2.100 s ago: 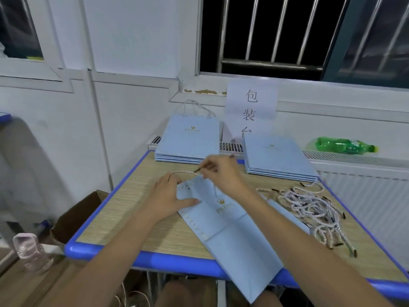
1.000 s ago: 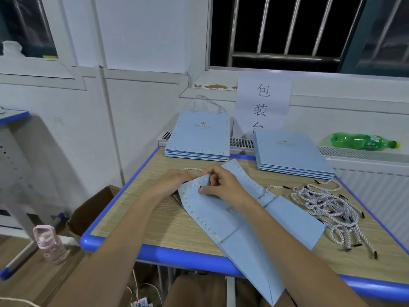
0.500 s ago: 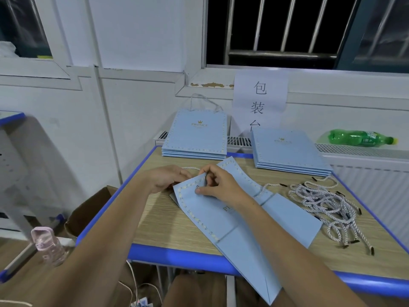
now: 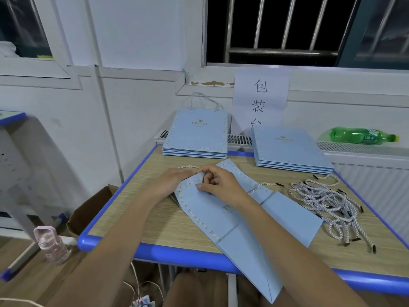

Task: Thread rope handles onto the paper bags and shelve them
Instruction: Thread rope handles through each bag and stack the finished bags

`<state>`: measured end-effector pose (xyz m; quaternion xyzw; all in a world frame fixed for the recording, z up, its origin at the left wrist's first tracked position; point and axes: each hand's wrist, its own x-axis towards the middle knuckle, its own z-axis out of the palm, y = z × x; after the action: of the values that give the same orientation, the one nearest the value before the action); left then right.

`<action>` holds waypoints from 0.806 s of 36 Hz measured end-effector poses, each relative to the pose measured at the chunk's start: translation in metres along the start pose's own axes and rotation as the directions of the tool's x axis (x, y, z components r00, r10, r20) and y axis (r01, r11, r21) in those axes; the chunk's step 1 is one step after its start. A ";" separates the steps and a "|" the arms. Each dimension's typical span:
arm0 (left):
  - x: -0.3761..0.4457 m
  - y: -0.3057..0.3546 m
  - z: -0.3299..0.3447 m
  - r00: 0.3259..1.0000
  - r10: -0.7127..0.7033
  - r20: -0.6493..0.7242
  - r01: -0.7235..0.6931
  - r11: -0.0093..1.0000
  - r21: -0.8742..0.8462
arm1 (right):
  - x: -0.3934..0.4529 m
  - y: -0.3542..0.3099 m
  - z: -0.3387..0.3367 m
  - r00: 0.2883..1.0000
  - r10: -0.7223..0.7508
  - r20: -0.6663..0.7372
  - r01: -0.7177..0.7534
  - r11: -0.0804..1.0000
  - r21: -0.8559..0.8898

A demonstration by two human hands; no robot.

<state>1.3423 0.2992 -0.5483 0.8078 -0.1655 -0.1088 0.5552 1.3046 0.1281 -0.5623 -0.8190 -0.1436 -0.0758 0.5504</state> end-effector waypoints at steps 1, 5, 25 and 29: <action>-0.002 -0.001 0.001 0.999 0.035 0.006 -0.035 0.999 0.029 | 0.000 0.000 0.000 1.000 -0.012 -0.005 0.011 1.000 -0.014; -0.003 -0.008 0.003 0.990 0.144 0.012 -0.144 0.983 0.116 | -0.001 -0.002 0.003 0.979 -0.193 -0.069 0.171 0.954 -0.246; 0.001 -0.014 0.017 0.935 0.354 0.033 -0.270 0.646 0.715 | -0.004 -0.010 0.005 0.968 -0.175 -0.181 0.159 0.982 -0.098; 0.003 -0.010 0.018 0.943 0.331 0.012 -0.239 0.655 0.717 | -0.003 -0.010 0.003 0.963 -0.184 -0.195 0.164 0.980 -0.114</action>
<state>1.3400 0.2856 -0.5641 0.9272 -0.2859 0.1004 0.2202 1.2982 0.1341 -0.5553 -0.8166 -0.1539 -0.2145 0.5133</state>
